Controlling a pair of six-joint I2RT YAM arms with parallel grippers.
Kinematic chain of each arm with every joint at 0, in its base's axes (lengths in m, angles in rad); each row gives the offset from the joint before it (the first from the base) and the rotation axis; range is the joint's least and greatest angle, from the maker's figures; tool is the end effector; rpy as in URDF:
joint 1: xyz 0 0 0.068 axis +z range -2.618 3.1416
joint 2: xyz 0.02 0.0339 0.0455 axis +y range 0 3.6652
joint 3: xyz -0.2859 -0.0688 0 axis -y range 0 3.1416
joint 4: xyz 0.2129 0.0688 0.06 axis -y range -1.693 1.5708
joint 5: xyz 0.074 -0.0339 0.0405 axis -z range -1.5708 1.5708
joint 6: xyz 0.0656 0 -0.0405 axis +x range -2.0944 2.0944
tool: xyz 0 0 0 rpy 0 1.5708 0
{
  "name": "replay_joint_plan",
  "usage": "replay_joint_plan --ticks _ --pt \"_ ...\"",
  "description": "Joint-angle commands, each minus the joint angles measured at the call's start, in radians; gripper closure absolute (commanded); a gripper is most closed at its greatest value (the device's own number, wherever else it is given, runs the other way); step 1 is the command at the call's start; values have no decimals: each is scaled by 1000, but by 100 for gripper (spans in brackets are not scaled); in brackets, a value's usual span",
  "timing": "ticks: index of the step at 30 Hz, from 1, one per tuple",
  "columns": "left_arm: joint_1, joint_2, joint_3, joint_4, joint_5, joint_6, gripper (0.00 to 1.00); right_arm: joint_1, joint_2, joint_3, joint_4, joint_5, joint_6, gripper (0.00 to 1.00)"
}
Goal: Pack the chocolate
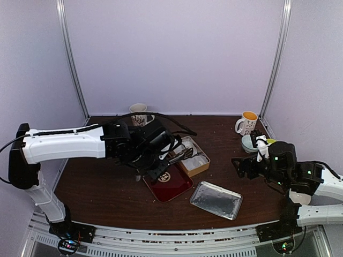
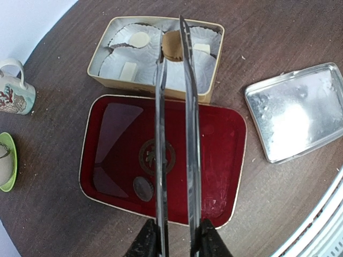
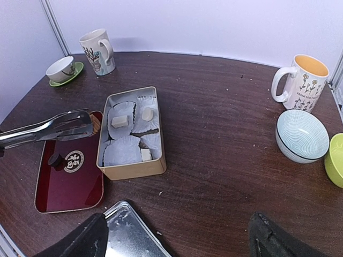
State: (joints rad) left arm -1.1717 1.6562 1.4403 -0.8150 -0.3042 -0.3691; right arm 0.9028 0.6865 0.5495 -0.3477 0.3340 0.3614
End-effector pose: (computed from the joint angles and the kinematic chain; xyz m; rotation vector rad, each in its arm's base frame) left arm 0.1484 -0.3014 0.2942 0.8931 2.3806 -0.2101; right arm 0.1025 0.0952 0.2617 -0.3465 2.0271 0.4514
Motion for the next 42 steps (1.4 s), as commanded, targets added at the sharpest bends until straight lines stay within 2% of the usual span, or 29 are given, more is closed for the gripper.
replay_joint_plan --ticks 1,8,25,36,42 --pt "7 71 66 53 -56 12 75 -5 -6 13 -2 1 -11 9" --pt "19 136 98 69 -46 9 73 -5 -16 16 -15 9 -12 9" --pt "29 171 94 71 17 -14 72 -6 -10 17 -17 9 -12 9" --pt "29 136 77 72 12 -19 72 -6 -5 14 -11 8 -9 9" --pt "29 68 -6 108 -9 -64 72 -7 -4 12 -6 8 -10 9"
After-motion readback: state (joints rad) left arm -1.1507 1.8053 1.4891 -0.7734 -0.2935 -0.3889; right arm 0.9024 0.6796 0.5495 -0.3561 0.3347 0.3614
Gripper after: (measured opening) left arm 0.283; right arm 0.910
